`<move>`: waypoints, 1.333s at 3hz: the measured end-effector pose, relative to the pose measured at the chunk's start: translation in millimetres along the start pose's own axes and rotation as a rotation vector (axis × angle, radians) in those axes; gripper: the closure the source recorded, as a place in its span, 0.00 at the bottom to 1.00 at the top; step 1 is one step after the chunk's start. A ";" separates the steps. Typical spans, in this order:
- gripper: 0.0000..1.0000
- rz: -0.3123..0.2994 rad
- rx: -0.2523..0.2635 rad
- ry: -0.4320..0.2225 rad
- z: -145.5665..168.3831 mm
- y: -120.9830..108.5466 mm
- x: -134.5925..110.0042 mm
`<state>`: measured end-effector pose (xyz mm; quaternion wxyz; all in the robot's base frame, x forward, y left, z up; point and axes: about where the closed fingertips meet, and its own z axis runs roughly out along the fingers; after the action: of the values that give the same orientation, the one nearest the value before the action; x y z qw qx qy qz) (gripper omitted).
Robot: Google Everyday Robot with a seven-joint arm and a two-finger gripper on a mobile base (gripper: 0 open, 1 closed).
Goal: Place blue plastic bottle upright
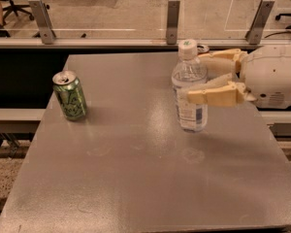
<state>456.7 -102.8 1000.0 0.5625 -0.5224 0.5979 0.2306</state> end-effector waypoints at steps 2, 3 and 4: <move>1.00 0.061 0.018 -0.114 -1.8 -9.3 19.8; 1.00 0.088 0.011 -0.159 0.7 -11.7 27.1; 1.00 0.106 -0.004 -0.202 3.3 -11.1 32.7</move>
Offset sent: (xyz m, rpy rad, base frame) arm 0.0215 -0.0245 -0.0293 0.2070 0.0294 0.0001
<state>473.7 -115.8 972.8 0.6060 -0.4653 0.5645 0.3124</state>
